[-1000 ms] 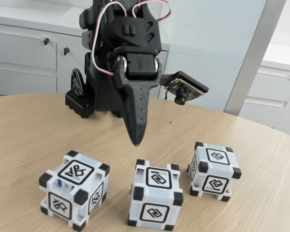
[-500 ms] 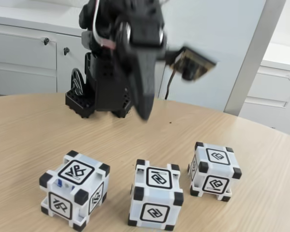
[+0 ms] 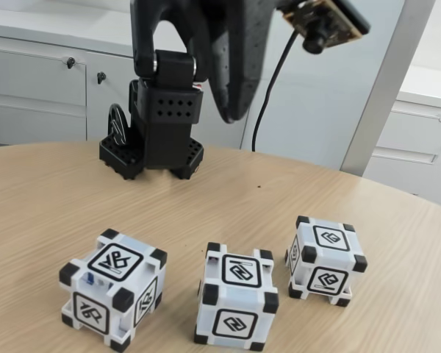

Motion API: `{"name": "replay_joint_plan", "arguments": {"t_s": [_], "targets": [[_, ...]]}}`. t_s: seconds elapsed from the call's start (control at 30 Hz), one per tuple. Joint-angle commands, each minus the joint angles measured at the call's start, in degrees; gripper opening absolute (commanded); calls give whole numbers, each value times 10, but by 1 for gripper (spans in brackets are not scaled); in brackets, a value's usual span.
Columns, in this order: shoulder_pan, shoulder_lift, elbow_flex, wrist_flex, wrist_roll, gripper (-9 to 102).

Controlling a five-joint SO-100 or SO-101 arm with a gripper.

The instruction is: Stack cubes from left to right.

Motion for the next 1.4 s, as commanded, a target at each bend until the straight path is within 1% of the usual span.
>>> {"name": "replay_joint_plan", "arguments": {"t_s": [0.0, 0.13, 0.23, 0.3, 0.37, 0.43, 0.6, 0.7, 0.87, 1.1, 1.2, 1.37], "targets": [[-4, -55, -107, 4, -35, 5], [-21, -65, -142, 4, -82, 5], [-98, -69, -136, 4, -105, 7], [-149, -71, -130, 4, -67, 9], [-184, -72, -116, 4, -48, 19], [-201, -73, -98, 4, -40, 25], [-205, -75, -39, -4, -42, 32], [-206, -91, 1, -5, -89, 37], [-206, -142, 19, -5, -143, 38], [-194, -254, 10, -7, -281, 38], [-194, -290, 10, -7, -298, 38], [-195, -300, 9, -12, -330, 39]]}}
